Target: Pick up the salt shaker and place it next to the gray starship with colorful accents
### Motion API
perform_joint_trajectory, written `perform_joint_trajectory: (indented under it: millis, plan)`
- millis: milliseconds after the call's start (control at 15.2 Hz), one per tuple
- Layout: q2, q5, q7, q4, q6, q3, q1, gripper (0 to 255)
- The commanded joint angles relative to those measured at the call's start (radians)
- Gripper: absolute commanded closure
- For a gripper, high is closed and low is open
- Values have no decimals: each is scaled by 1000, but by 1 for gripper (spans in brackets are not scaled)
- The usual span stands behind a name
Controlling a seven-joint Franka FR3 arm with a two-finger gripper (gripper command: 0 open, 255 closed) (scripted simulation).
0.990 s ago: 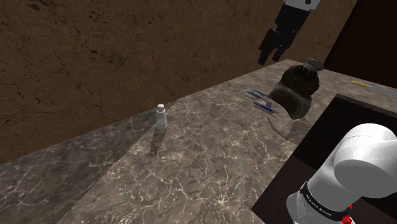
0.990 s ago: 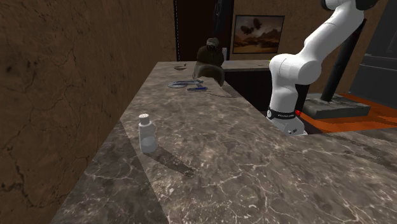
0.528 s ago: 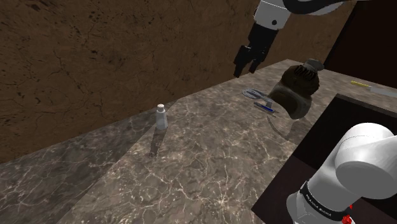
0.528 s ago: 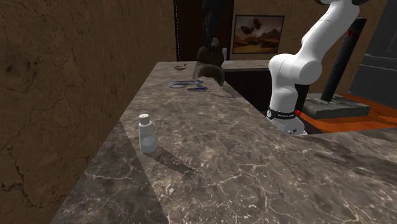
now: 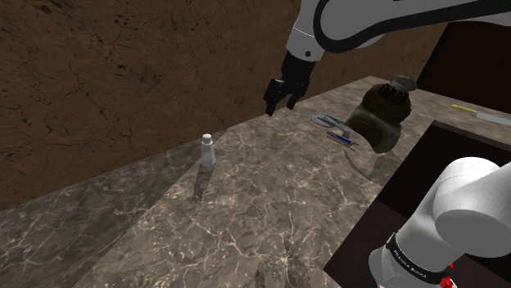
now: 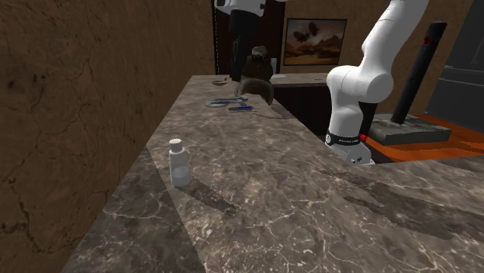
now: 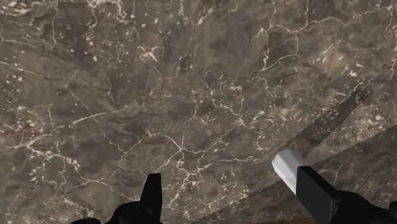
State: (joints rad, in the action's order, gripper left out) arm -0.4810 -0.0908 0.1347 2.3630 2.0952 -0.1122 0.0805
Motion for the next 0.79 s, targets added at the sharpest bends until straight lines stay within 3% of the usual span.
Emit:
perform_joint_trajectory:
  millis: [0, 726]
  plan:
    - [68, -6, 14, -20, 56, -18, 8, 0]
    - [428, 26, 130, -185, 288, -120, 50, 0]
